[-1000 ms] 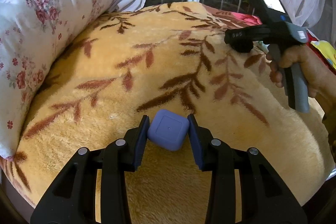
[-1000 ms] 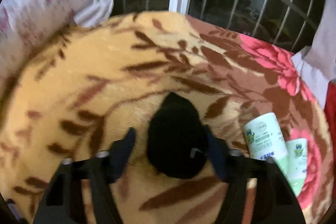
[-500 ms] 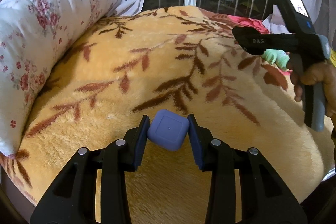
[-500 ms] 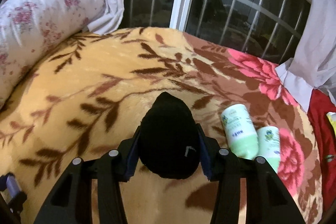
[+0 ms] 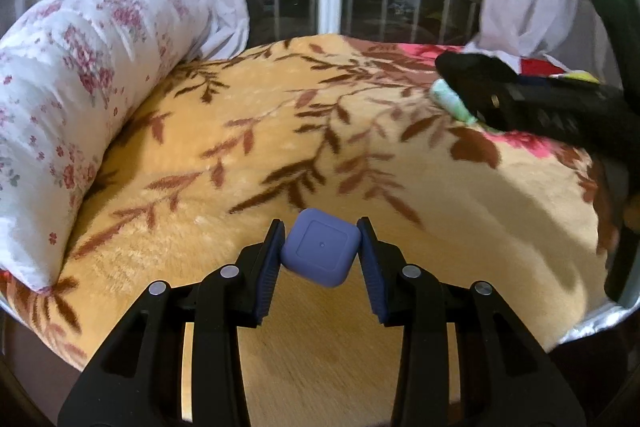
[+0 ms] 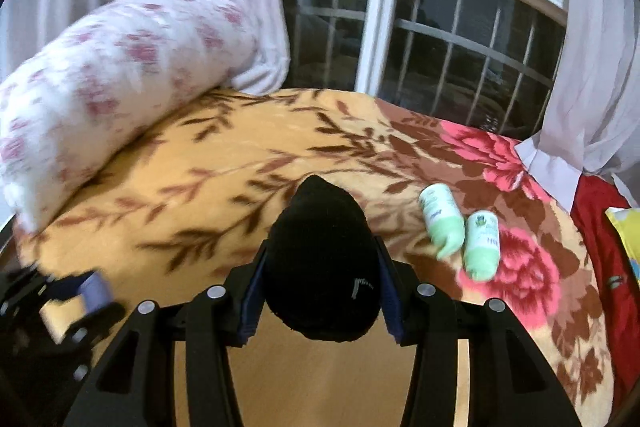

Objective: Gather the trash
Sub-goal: 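Lower both tools to the orange bin and release the eraser and sponge, then grasp a green-capped bottle with the left tool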

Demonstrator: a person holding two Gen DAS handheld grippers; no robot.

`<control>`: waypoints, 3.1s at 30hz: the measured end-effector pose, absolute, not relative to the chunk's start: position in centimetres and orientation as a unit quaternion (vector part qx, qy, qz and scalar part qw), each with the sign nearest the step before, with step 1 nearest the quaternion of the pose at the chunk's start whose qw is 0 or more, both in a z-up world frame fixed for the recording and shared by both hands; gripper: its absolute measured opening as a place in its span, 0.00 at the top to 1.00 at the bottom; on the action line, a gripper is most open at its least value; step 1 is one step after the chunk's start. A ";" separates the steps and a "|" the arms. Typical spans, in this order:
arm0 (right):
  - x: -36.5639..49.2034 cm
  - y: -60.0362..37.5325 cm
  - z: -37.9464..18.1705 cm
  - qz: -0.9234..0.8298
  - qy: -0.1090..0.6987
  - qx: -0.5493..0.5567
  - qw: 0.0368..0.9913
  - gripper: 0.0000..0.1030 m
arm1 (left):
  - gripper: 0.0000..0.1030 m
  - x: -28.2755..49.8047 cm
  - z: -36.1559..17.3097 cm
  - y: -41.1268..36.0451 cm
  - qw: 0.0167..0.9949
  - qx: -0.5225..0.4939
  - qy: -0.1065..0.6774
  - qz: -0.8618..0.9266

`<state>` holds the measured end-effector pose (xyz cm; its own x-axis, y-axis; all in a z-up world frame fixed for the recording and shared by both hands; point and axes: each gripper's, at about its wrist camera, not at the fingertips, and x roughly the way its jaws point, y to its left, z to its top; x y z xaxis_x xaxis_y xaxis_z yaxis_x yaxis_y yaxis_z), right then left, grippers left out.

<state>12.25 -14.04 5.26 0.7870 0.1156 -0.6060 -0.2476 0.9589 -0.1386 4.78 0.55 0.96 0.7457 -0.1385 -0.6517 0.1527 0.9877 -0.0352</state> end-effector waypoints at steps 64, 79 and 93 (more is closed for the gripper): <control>-7.0 -20.3 -2.9 0.112 0.385 0.049 0.915 0.27 | 0.36 -2.6 1.1 -3.6 0.909 0.067 0.373 -0.173; -5.1 -25.8 -0.3 0.060 0.312 0.051 0.947 0.25 | 0.36 18.6 4.1 -13.3 0.906 -0.042 0.400 -0.132; -3.2 -28.1 -2.0 0.075 0.311 0.079 0.944 0.24 | 0.36 30.6 2.3 -19.4 0.890 -0.080 0.441 -0.082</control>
<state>-3.21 -28.07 -1.98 0.7955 0.1910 -0.5751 -0.0933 0.9763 0.1951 30.58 -19.38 2.29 0.5981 -0.2166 -0.7716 0.0759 0.9738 -0.2145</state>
